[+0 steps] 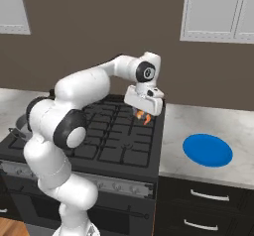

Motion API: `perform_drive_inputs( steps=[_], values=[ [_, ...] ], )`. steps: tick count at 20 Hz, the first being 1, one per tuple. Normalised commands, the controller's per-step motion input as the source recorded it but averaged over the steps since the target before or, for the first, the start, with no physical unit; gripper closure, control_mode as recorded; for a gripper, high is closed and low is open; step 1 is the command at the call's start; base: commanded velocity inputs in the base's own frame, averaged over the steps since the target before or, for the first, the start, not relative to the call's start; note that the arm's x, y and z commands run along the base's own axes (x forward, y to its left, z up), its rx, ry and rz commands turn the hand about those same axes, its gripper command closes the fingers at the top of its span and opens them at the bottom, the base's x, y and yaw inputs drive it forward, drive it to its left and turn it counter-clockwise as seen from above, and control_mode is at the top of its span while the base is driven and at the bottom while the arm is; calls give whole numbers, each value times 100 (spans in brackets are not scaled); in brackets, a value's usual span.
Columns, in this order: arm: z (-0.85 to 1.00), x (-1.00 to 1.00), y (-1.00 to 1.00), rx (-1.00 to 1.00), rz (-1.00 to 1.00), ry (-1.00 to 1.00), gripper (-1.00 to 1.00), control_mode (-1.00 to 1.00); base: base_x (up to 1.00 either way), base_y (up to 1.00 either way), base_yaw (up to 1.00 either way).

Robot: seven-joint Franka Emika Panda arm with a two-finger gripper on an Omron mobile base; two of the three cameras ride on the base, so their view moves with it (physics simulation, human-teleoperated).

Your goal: Retrieve the frozen meat and place it in the pot on a burner. Then turn the burner on.

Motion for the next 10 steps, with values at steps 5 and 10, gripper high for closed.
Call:
perform_drive_inputs(
  steps=[5, 10],
  values=[
    [96, -31, 73, -7, 10, -25, 100, -100, 0, 0, 0],
    [57, -1, 45, 0, 4, -16, 100, -100, 0, 0, 0]
  ],
)
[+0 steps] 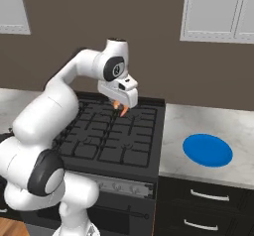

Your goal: Retrieve the frozen meat and place it in the pot on a burner. Then turn the burner on.

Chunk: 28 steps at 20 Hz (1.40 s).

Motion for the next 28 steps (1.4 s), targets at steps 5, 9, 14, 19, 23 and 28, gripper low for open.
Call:
perform_drive_inputs(
  steps=[5, 9, 14, 19, 23, 28],
  values=[
    [57, -24, 48, 0, 6, -21, 100, -100, 0, 0, 0],
    [8, -3, 39, -1, 3, -3, 100, -100, 0, 0, 0],
    [0, -1, 50, 0, 3, -2, 100, -100, 0, 0, 0],
    [0, -14, 64, 0, 5, -2, 100, -100, 0, 0, 0],
    [1, -1, 71, -4, 7, -1, 100, -100, 0, 0, 0],
    [0, 3, 87, -5, 14, 2, 100, -100, 0, 0, 0]
  ],
)
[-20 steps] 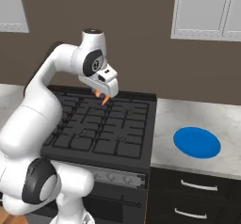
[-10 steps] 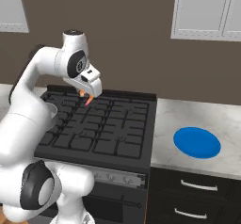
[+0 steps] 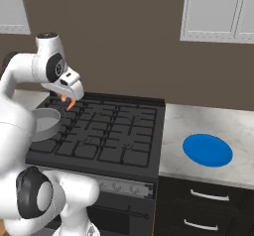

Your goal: Retrieve the frozen meat and place it in the pot on a burner. Then turn the burner on.

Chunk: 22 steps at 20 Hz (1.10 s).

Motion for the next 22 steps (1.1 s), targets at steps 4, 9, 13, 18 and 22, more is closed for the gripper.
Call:
perform_drive_inputs(
  steps=[4, 9, 13, 18, 22],
  values=[
    [0, 16, 81, -5, 12, 9, 100, -100, 0, 0, 0],
    [0, 25, 80, -2, 8, 10, 100, -100, 0, 0, 0],
    [0, 26, 74, -1, 5, 6, 100, -100, 0, 0, 0],
    [-10, 20, 69, -1, 4, 7, 100, -100, 0, 0, 0],
    [-31, 14, 70, -4, 3, 4, 100, -100, 0, 0, 0]
  ],
)
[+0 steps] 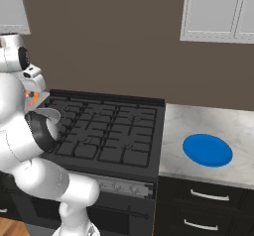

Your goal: Retrieve the frozen meat and place it in the pot on a burner. Then turn the burner on.

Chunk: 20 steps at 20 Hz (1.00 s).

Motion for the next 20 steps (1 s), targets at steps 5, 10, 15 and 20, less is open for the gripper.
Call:
perform_drive_inputs(
  steps=[5, 10, 15, 20],
  values=[
    [-23, 3, 26, -5, 0, 0, 100, -100, 0, 0, 0],
    [-4, 13, 0, -6, 0, -1, 100, -100, 0, 0, 0],
    [-10, 21, 2, -1, 0, 1, 100, -100, 0, 0, 0],
    [-19, 36, 15, 0, 0, 4, 100, -100, 0, 0, 0]
  ],
)
